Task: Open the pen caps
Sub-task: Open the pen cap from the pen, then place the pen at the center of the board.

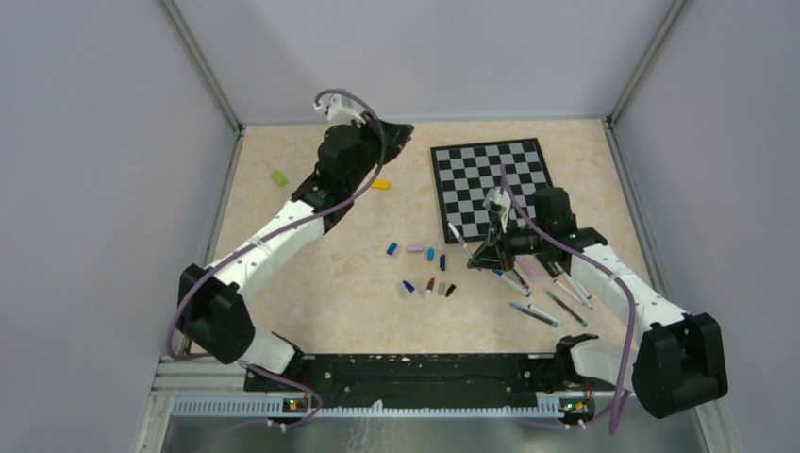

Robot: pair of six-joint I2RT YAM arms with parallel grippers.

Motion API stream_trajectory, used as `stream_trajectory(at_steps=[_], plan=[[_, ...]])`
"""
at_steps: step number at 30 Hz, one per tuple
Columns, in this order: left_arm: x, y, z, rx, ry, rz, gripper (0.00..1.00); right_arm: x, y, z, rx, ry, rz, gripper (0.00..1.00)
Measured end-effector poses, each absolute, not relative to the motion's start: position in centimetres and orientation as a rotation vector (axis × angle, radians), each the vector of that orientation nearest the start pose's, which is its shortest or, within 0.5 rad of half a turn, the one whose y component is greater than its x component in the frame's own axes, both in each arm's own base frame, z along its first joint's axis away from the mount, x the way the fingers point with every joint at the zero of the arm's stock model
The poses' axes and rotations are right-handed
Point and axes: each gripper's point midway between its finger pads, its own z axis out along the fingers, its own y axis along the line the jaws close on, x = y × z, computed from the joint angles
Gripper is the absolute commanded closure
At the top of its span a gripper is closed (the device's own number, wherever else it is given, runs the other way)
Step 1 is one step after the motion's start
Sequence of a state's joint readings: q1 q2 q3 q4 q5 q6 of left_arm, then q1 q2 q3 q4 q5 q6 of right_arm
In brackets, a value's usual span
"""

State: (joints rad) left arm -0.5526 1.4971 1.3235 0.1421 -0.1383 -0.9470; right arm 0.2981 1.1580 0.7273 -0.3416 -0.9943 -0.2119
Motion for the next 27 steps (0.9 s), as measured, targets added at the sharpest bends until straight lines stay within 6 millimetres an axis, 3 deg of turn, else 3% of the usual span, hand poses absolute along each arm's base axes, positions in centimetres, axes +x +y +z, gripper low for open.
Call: stream_trajectory(at_steps=[6,14,22,27], plan=[[36.7,-25.4,31.1,-0.191,1.701,-1.094,1.0,20.7,19.3,14.2,-1.108,1.931,1.019,1.0],[29.6,-23.7,27.0,0.003,1.751,-1.155,1.0,20.6,17.2,11.8,-1.201,2.001,0.856,1.0],[25.9,-22.7,18.4,-0.003,1.967,-1.142,1.0,21.5,13.0,10.5,-1.305,2.157,0.617,1.0],[25.3,-22.3,16.5,-0.015,2.03,-1.119,1.0,21.3,9.1,9.7,-1.229,2.281,0.533,1.0]])
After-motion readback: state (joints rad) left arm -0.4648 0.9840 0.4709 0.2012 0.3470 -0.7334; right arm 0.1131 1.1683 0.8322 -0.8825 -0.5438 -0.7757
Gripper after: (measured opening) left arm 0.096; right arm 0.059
